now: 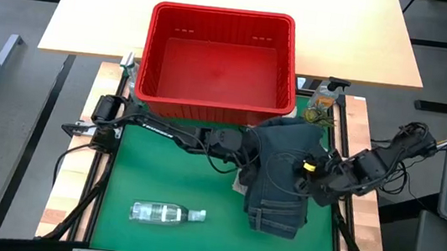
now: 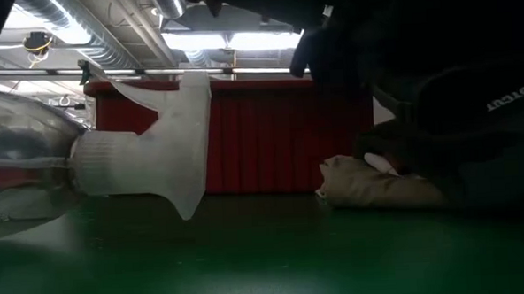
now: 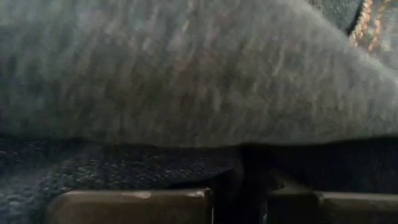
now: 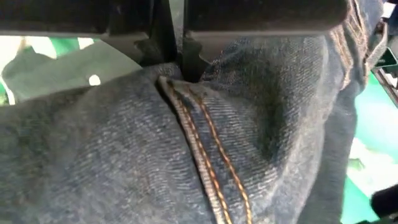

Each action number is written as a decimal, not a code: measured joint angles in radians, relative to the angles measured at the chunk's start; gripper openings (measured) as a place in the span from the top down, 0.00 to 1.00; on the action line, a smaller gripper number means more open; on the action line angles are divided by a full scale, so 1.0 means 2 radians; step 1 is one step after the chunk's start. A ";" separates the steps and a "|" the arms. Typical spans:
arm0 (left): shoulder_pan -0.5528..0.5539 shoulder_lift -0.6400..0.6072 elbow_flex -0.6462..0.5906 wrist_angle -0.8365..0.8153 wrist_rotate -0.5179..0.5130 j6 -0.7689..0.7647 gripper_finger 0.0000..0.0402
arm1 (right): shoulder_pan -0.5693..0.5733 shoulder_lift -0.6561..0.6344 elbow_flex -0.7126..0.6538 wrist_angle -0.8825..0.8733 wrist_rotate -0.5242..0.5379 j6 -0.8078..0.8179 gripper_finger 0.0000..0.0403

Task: Fold laundry
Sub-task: Stack the folded blue pants on top of the folded green polo shirt

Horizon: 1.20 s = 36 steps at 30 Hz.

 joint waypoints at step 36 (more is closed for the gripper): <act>0.037 0.085 0.000 -0.005 -0.073 0.031 0.76 | 0.021 -0.001 -0.230 -0.026 -0.019 0.141 0.83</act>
